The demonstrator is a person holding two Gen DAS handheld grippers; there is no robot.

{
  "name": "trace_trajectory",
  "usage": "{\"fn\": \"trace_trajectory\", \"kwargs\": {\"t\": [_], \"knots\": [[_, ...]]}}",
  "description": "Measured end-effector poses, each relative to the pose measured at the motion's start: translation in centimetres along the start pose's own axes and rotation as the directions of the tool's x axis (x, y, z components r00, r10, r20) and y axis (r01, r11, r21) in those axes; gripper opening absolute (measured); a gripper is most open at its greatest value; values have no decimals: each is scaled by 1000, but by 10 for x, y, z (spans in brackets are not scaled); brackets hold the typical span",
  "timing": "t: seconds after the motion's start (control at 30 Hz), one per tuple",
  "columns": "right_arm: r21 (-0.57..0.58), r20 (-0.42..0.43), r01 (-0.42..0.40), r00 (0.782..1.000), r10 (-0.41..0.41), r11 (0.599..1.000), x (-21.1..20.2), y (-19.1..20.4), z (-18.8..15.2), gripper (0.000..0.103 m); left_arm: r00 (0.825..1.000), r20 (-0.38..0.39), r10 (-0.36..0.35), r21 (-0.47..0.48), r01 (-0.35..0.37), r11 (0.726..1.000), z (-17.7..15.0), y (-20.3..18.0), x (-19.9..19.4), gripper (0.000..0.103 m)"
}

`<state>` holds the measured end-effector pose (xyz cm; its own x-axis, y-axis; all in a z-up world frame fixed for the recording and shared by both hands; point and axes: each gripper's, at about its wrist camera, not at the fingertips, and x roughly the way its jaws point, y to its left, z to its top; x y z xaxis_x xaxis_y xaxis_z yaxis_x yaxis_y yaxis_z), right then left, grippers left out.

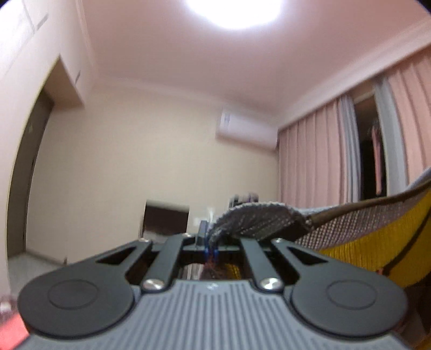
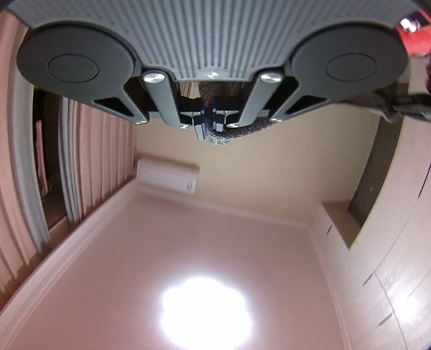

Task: Fold clothes
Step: 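Lift the sweater high with both grippers and shake it out, then lower the sweater onto the blanket and open both grippers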

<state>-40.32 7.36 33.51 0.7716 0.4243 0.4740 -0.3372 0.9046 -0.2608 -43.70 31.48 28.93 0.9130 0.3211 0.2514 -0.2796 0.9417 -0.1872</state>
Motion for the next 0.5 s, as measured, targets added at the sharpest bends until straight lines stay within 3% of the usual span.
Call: {"fn": "trace_trajectory", "kwargs": {"t": [0.07,0.17,0.27,0.4,0.5], "knots": [[-20,43,15,999,-14,1000,9,-7,30,8,998,61,-17,9,17,1000,51,-2,-7,4],[-54,58,51,997,-48,997,40,-24,66,8,996,87,-13,17,12,1000,105,-8,12,4],[-76,29,77,997,-75,994,80,-41,81,8,997,82,1,38,-4,999,132,-19,41,5],[-121,-71,96,992,-105,988,151,-57,51,8,999,21,41,114,-43,993,153,-44,117,6],[-136,-191,88,975,-114,987,212,-65,-13,8,991,-106,78,183,-58,981,106,-53,200,7]]}}
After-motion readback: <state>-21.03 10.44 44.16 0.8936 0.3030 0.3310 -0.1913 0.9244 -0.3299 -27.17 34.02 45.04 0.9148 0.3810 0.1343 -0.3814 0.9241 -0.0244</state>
